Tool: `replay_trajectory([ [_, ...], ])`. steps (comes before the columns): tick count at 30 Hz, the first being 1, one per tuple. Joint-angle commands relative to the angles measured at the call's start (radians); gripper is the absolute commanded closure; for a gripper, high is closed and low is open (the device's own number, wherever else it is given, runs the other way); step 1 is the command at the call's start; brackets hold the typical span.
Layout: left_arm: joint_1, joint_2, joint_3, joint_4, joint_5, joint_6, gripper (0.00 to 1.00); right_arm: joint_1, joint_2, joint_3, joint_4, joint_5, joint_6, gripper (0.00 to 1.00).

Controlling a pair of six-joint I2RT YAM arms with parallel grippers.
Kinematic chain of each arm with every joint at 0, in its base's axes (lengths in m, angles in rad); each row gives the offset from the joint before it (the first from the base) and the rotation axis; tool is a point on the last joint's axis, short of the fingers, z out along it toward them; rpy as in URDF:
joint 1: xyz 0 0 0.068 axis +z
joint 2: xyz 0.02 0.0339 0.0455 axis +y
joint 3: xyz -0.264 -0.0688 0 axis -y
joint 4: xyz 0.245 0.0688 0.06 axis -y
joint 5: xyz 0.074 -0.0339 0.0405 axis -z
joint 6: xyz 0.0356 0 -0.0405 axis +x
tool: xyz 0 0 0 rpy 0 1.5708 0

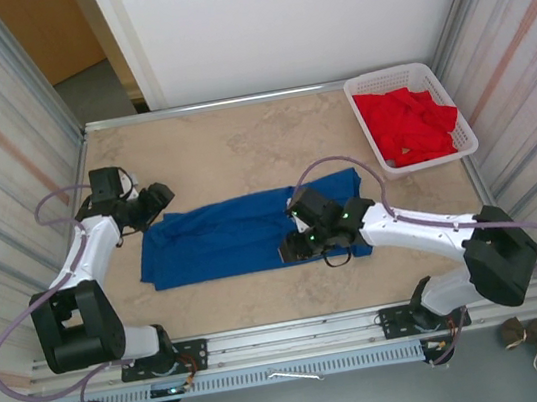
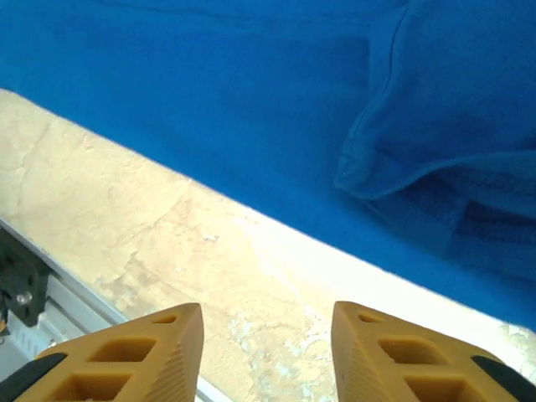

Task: Fold the inside-out t-shirt

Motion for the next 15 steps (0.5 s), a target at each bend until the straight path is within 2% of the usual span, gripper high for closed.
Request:
replay_trajectory([
  [1, 0.009, -0.013, 0.044, -0.017, 0.029, 0.016, 0.33, -0.096, -0.073, 0.048, -0.049, 0.027, 0.007, 0.55],
  [5, 0.006, -0.005, 0.062, -0.025, 0.050, 0.015, 0.33, -0.286, -0.053, 0.060, -0.014, -0.006, -0.052, 0.55],
  [9, -0.001, -0.002, 0.060, -0.027, 0.047, 0.015, 0.33, -0.444, 0.059, 0.060, 0.053, -0.080, -0.095, 0.58],
  [12, -0.003, -0.003, 0.049, -0.022, 0.051, 0.010, 0.34, -0.480, 0.134, 0.047, 0.072, -0.120, -0.117, 0.64],
  [15, -0.004, -0.002, 0.039, -0.017, 0.049, 0.010, 0.34, -0.463, 0.140, -0.009, 0.096, -0.176, -0.102, 0.71],
])
